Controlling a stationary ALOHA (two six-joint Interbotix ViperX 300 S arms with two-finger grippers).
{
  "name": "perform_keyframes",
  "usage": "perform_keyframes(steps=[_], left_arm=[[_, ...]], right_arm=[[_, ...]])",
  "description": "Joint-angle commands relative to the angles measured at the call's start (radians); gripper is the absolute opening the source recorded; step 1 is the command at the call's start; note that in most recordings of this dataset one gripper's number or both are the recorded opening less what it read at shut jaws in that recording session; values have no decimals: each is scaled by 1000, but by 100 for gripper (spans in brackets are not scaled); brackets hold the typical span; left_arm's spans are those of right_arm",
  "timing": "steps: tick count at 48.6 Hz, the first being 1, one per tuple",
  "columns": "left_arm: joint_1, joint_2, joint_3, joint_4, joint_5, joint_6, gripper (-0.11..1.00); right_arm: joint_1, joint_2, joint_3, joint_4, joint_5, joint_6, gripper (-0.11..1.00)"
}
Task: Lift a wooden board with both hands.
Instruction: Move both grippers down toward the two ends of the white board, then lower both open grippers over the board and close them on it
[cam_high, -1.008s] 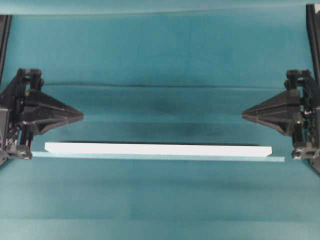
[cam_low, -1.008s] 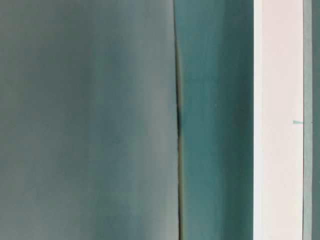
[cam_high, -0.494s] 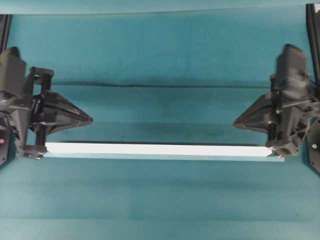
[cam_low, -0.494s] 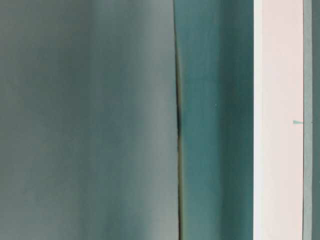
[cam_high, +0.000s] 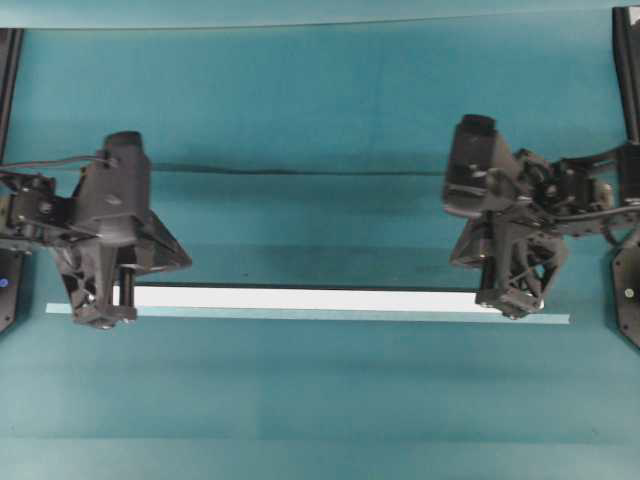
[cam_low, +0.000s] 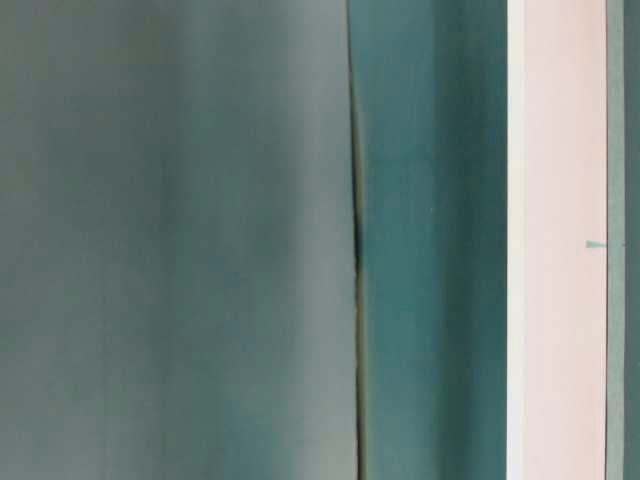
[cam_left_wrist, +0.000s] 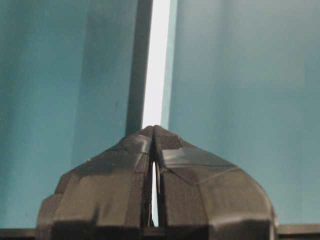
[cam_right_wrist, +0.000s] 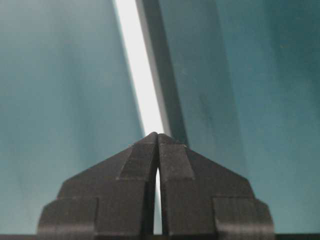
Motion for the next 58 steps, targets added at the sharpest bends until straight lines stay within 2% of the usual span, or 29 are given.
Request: perform_keyframes(steps=[1, 5, 9, 13, 15, 20, 25, 27, 30, 32, 46, 58], left_arm=[[-3, 12, -37, 2, 8, 2, -1], [-9, 21, -44, 2, 12, 6, 3], [-11, 25, -48, 3, 15, 14, 13], [-9, 25, -44, 2, 17, 11, 30], [-8, 23, -43, 2, 20, 8, 44], [-5, 25, -41, 3, 34, 6, 75], [3, 37, -41, 8, 74, 17, 96], [3, 44, -41, 8, 87, 18, 98], [2, 54, -41, 8, 95, 18, 94], [0, 60, -41, 8, 94, 17, 93], [-12, 115, -20, 8, 75, 5, 97], [-21, 186, 31, 8, 11, 2, 97]], right_arm=[[-3, 31, -29, -17, 31, -21, 2], [-5, 48, -34, -26, 38, -35, 2], [-5, 61, -41, -25, 49, -57, 3], [-5, 72, -43, -23, 64, -80, 8], [-5, 74, -44, -23, 66, -87, 13], [-5, 77, -44, -21, 66, -92, 36], [-6, 77, -41, -29, 61, -86, 67], [-2, 77, -38, -35, 58, -87, 77], [5, 78, -35, -48, 55, -84, 90], [5, 80, -37, -49, 55, -80, 94], [23, 114, -21, -49, 31, -55, 95], [57, 183, 14, -46, -67, -52, 95]])
